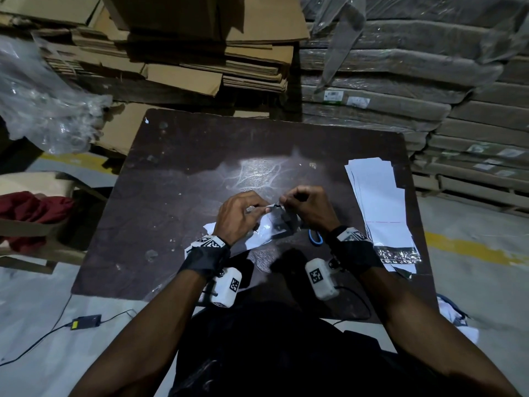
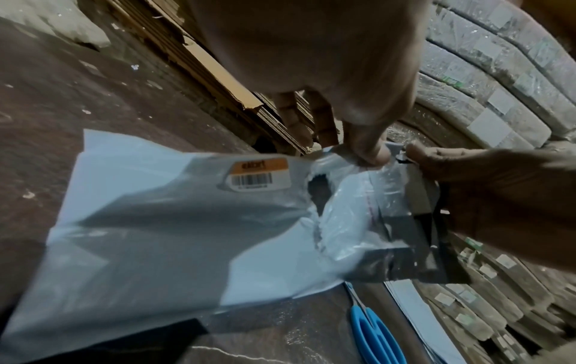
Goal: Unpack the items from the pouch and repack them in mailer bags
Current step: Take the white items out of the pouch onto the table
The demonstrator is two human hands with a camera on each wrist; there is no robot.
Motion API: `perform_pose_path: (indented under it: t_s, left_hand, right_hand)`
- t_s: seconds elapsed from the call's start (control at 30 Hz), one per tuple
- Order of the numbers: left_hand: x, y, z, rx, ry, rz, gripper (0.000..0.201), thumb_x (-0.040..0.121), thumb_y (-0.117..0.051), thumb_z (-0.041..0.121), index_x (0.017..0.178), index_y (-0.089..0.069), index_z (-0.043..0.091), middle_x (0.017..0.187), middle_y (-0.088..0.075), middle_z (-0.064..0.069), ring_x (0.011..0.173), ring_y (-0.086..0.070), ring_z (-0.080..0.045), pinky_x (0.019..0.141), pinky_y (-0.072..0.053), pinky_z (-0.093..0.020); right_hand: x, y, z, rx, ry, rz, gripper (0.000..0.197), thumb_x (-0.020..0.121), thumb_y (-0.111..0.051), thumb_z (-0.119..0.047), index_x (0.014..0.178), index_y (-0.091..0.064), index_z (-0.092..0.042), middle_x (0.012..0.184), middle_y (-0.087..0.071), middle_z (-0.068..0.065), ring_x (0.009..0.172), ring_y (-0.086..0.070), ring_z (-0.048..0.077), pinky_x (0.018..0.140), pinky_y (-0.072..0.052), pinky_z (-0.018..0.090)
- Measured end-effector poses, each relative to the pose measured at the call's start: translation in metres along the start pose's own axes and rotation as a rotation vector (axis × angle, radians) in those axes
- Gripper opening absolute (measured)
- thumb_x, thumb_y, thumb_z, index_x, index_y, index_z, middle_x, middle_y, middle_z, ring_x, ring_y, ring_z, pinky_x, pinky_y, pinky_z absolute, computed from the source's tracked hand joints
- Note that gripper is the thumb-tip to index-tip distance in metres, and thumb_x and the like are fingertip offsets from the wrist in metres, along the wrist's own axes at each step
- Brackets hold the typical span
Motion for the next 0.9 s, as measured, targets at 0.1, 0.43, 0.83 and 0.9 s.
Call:
perform_pose_path:
  t_s: [0.1,0.43,0.83,0.9]
  left_hand:
    - [-0.002,0.0,0.003,0.015,-0.01,-0.017,0.014,0.085,-0.069,0.037,0.08,-0.07,0.023,0.078,-0.062,0.01,0.074,-0.062,-0.013,0.066,-0.051,-0.041]
    - [-0.013,0.019,0.018,-0.058,0.027,-0.004,0.014,0.085,-0.075,0.023,0.075,-0.068,0.015,0.076,-0.066,0.006,0.074,-0.061,-0.009,0.071,-0.047,-0.031]
    - [0.005,0.022,0.012,-0.06,0.152,0.001,0.022,0.095,-0.056,0.038,0.082,-0.048,0.022,0.057,-0.062,0.001,0.053,-0.06,-0.016,0.059,-0.049,-0.037]
    - [0.008,0.024,0.007,-0.087,0.152,-0.022,0.022,0.095,-0.054,0.041,0.083,-0.047,0.024,0.057,-0.064,-0.004,0.052,-0.063,-0.025,0.058,-0.052,-0.044]
  right_hand:
    - [0.004,0.001,0.007,-0.062,-0.067,0.058,0.024,0.082,-0.075,-0.017,0.063,-0.061,-0.018,0.059,-0.058,-0.002,0.053,-0.05,0.007,0.055,-0.042,0.025]
    - [0.012,0.033,0.022,0.153,-0.307,0.239,0.022,0.088,-0.07,-0.016,0.076,-0.062,0.0,0.043,-0.056,-0.009,0.036,-0.048,0.0,0.039,-0.04,0.016]
    - [-0.023,0.014,0.013,0.398,-0.348,-0.021,0.006,0.088,-0.069,-0.012,0.084,-0.065,-0.01,0.077,-0.067,0.006,0.061,-0.066,0.015,0.06,-0.055,0.027]
    - [-0.022,0.01,0.014,0.404,-0.365,-0.025,0.01,0.089,-0.067,-0.008,0.08,-0.062,-0.01,0.072,-0.064,0.006,0.055,-0.064,0.014,0.057,-0.054,0.026]
Point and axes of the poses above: each hand's wrist, its own x-axis towards the middle knuckle, its own y-axis out of the back of the hand, z = x × y, the point moved 1 cm from there along x, towards the middle knuckle
